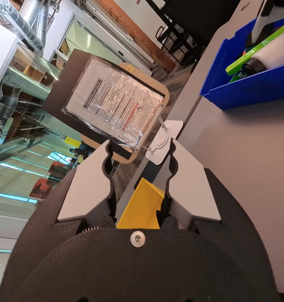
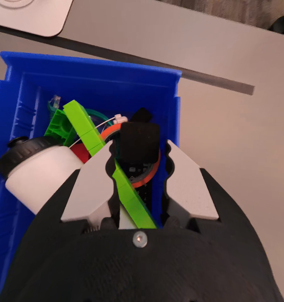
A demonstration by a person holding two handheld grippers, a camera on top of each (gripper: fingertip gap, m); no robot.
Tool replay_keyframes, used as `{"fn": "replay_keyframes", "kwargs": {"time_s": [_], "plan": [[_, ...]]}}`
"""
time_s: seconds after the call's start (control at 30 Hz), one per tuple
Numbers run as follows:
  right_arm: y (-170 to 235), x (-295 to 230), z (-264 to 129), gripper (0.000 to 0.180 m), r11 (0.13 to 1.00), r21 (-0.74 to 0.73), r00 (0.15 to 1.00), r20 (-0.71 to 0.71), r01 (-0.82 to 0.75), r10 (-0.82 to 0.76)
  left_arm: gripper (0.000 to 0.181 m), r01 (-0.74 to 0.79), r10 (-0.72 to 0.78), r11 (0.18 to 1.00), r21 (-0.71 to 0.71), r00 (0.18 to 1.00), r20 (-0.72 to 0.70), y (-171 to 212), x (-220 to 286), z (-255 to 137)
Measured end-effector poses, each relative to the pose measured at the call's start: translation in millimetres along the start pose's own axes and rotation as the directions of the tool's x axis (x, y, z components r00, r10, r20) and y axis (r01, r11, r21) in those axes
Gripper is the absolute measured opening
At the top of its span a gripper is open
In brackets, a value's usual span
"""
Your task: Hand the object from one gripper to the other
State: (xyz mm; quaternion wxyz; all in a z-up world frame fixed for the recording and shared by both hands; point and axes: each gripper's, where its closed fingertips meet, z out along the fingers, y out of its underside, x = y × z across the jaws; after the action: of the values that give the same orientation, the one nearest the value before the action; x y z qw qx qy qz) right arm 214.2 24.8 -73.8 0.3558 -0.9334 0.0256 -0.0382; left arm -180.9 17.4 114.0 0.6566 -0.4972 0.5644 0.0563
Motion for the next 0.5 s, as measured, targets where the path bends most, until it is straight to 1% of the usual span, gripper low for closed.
{"fn": "replay_keyframes", "kwargs": {"time_s": [0.07, 0.1, 0.13, 0.17, 0.2, 0.27, 0.33, 0.37, 0.43, 0.5], "plan": [[-3, -2, -11, 0.071, 1.000, 0.015, 1.000, 0.018, 0.016, -0.016, 0.069, 0.008, -0.008, 1.000, -0.028, 1.000, 0.013, 8, -6, -1], [-8, -1, -21, 0.071, 0.999, 0.039, 1.000, 0.003, 0.029, -0.029, 0.066, 0.026, -0.025, 0.998, -0.052, 0.999, 0.020, 15, -11, -2], [-15, -1, -35, 0.070, 0.996, 0.076, 0.999, -0.009, 0.047, -0.047, 0.055, 0.070, -0.068, 0.992, -0.102, 0.997, 0.022, 28, -17, -4], [-25, -5, -52, 0.070, 0.989, 0.128, 0.998, -0.017, 0.069, -0.067, 0.054, 0.136, -0.135, 0.976, -0.172, 0.991, 0.019, 45, -22, -6], [-37, -9, -72, 0.070, 0.977, 0.195, 0.996, -0.026, 0.090, -0.087, 0.057, 0.210, -0.215, 0.945, -0.249, 0.977, 0.010, 66, -25, -8], [-62, -24, -113, 0.067, 0.927, 0.352, 0.992, -0.041, 0.128, -0.121, 0.062, 0.329, -0.357, 0.860, -0.391, 0.934, 0.001, 110, -25, -12], [-82, -42, -149, 0.062, 0.860, 0.491, 0.989, -0.029, 0.141, -0.146, 0.062, 0.396, -0.440, 0.775, -0.493, 0.898, 0.030, 153, -27, -12], [-88, -51, -161, 0.062, 0.832, 0.538, 0.988, -0.014, 0.138, -0.155, 0.062, 0.416, -0.467, 0.730, -0.542, 0.883, 0.050, 174, -26, -12], [-94, -64, -174, 0.061, 0.804, 0.580, 0.985, 0.010, 0.135, -0.172, 0.062, 0.434, -0.512, 0.631, -0.643, 0.856, 0.074, 214, -18, -11], [-94, -69, -173, 0.061, 0.806, 0.569, 0.981, -0.007, 0.162, -0.192, 0.061, 0.412, -0.567, 0.536, -0.737, 0.822, 0.047, 244, 4, -9]]}}
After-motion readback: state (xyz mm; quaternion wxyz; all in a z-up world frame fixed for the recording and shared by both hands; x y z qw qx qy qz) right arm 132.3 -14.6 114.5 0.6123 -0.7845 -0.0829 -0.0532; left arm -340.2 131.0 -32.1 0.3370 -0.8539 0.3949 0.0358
